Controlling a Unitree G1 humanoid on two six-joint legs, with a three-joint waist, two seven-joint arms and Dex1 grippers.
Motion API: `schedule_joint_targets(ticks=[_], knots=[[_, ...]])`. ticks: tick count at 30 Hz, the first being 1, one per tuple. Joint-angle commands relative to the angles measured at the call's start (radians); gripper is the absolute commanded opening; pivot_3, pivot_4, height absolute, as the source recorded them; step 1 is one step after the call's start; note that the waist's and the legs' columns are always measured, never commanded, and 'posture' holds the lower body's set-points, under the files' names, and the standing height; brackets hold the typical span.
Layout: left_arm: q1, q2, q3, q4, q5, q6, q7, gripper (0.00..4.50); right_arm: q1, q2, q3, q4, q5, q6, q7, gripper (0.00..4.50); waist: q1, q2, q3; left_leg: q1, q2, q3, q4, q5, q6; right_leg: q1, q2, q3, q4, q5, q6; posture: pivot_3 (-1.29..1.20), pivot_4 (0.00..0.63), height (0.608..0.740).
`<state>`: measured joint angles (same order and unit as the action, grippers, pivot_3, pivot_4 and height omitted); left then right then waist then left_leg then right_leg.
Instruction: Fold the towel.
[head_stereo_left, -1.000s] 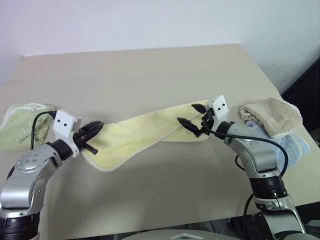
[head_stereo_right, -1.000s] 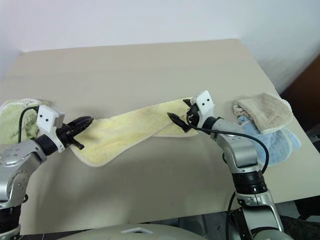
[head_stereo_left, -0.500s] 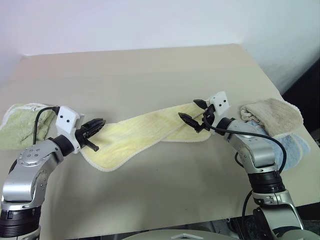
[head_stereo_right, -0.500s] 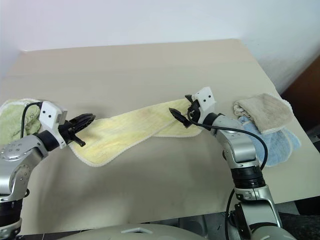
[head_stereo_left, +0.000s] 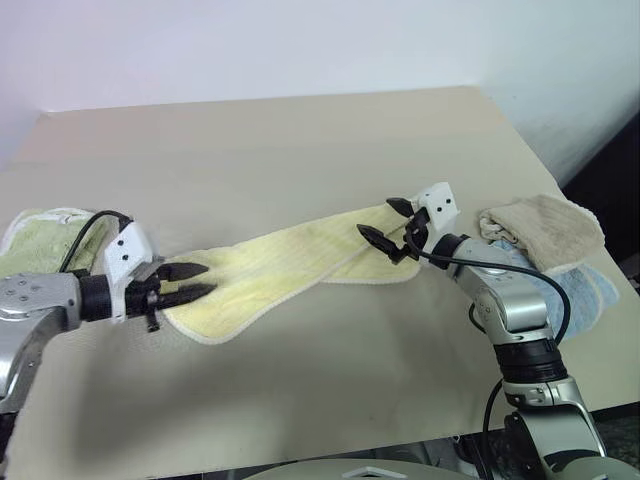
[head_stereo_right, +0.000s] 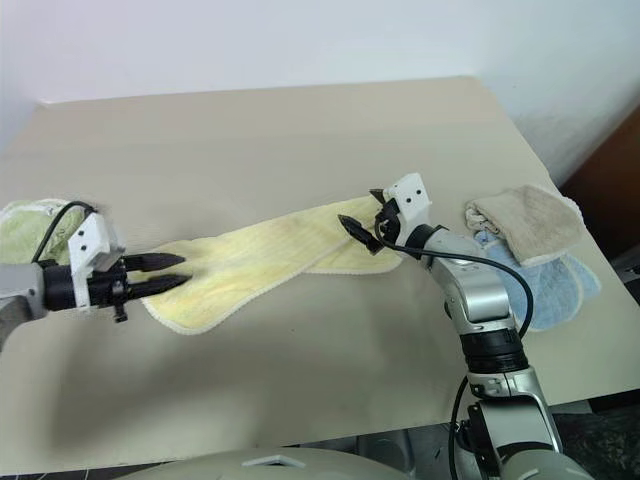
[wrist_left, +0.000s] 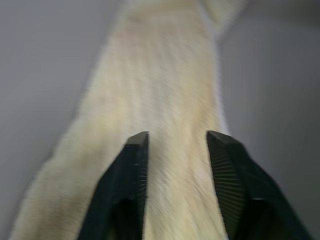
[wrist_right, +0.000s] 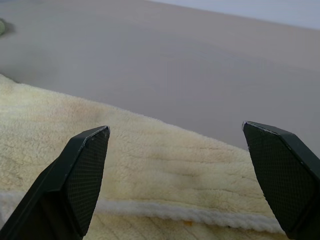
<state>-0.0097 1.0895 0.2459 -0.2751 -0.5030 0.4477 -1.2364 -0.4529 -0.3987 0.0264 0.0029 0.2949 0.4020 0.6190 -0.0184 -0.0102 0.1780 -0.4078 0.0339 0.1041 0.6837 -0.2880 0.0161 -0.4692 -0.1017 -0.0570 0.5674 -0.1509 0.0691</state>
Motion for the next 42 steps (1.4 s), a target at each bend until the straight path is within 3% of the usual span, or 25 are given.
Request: schedule_joint_targets(ticks=[1,5,16,25,39,42], knots=[[-0.056,0.083,-0.055,0.053,0.050,-0.114,-0.158,3.22,-0.020,0.019,-0.003,-0.011,-0.005,-0.030,-0.006,4.50,0.003,0.000,0.000,0.000,0.000,0.000,0.000,0.000,-0.001,0.000,0.000,0.000,0.000,0.000,0.000,0.00,0.150,0.728],[-0.113,0.123,-0.156,0.071,0.120,-0.216,-0.256,4.49,-0.022,0.040,0.000,-0.007,-0.012,-0.035,-0.013,4.50,0.002,0.001,0.000,-0.002,0.000,0.000,-0.001,0.000,0.000,-0.001,0.000,0.000,-0.001,0.000,0.000,0.00,0.150,0.728],[-0.233,0.088,-0.386,0.078,0.296,-0.349,-0.320,4.49,0.011,0.051,-0.009,-0.049,-0.012,-0.021,-0.031,4.50,0.002,0.001,0.000,-0.002,-0.001,0.001,-0.001,0.000,0.001,-0.001,0.001,0.000,-0.001,0.000,0.000,0.00,0.150,0.728],[-0.287,0.020,-0.477,0.152,0.438,-0.395,-0.253,4.49,0.028,0.047,-0.006,-0.080,-0.009,-0.001,-0.037,4.50,0.004,0.001,0.000,-0.002,-0.001,0.001,0.000,0.000,0.001,-0.001,0.001,0.000,0.000,0.000,0.000,0.00,0.150,0.728],[-0.265,-0.001,-0.445,0.184,0.432,-0.420,-0.208,0.16,0.009,0.036,-0.009,-0.073,-0.009,0.009,-0.025,4.50,0.002,0.001,0.000,0.001,-0.001,0.001,0.000,0.000,0.001,0.001,0.001,0.000,0.001,0.000,0.000,0.00,0.150,0.728],[-0.252,0.001,-0.420,0.185,0.413,-0.410,-0.194,0.02,0.005,0.029,-0.011,-0.070,-0.014,0.006,-0.022,4.50,0.002,0.001,0.000,0.001,-0.001,0.001,0.000,0.000,0.001,0.001,0.001,0.000,0.002,0.000,0.001,0.00,0.150,0.728]])
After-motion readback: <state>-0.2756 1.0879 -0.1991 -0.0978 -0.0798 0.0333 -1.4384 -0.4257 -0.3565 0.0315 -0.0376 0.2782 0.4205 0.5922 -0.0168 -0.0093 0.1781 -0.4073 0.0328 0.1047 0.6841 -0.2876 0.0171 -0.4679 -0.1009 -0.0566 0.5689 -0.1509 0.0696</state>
